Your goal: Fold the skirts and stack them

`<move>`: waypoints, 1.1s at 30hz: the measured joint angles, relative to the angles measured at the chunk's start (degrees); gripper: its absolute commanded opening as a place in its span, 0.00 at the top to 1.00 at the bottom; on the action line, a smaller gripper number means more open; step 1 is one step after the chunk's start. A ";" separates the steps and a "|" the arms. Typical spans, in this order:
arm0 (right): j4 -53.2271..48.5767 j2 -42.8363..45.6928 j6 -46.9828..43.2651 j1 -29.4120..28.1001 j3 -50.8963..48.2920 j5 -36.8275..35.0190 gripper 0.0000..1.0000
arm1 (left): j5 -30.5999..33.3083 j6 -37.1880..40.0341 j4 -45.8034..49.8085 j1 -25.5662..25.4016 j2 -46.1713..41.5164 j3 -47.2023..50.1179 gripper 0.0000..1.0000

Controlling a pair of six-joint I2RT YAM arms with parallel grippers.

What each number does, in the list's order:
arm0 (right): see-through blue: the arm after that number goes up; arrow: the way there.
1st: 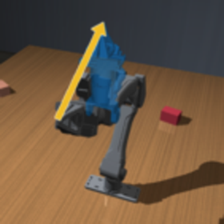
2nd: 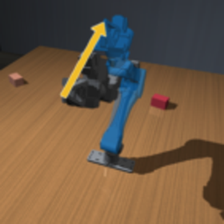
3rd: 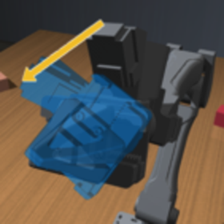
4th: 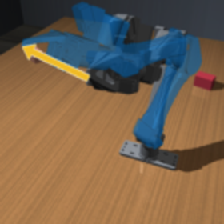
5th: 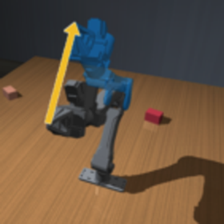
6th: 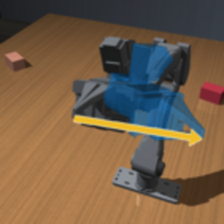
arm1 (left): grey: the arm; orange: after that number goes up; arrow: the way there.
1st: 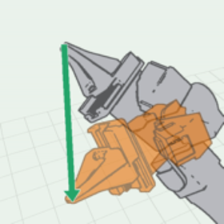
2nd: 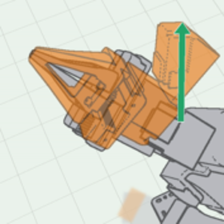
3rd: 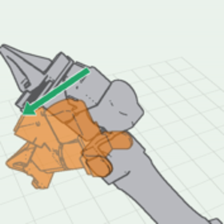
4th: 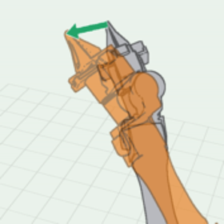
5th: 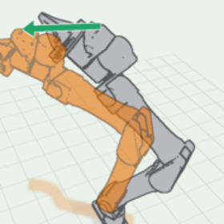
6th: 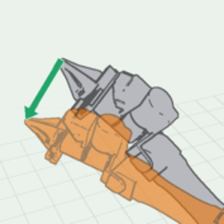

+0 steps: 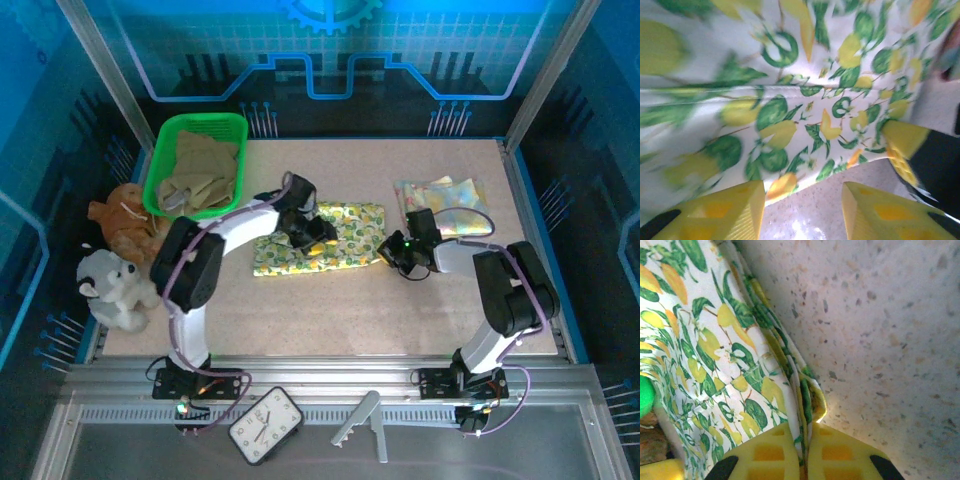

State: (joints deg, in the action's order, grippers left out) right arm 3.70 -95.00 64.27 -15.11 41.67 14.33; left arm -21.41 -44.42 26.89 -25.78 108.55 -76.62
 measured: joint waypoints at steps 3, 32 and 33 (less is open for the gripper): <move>-0.79 1.09 -3.34 0.00 0.00 -2.25 1.00 | 2.58 1.31 0.20 6.01 -7.02 3.15 0.53; -38.38 -20.35 -72.08 -30.69 50.25 -22.88 1.00 | 3.63 2.84 -4.09 14.99 0.48 10.97 1.00; -39.91 -22.27 -70.90 -30.69 51.82 -22.84 1.00 | 3.63 2.82 -4.09 14.99 0.48 10.97 1.00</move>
State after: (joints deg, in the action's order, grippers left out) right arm -36.21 -117.27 -6.63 -45.80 93.49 -8.51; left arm -17.78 -41.60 22.81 -10.79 109.03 -65.65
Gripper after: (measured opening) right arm 0.089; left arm 0.057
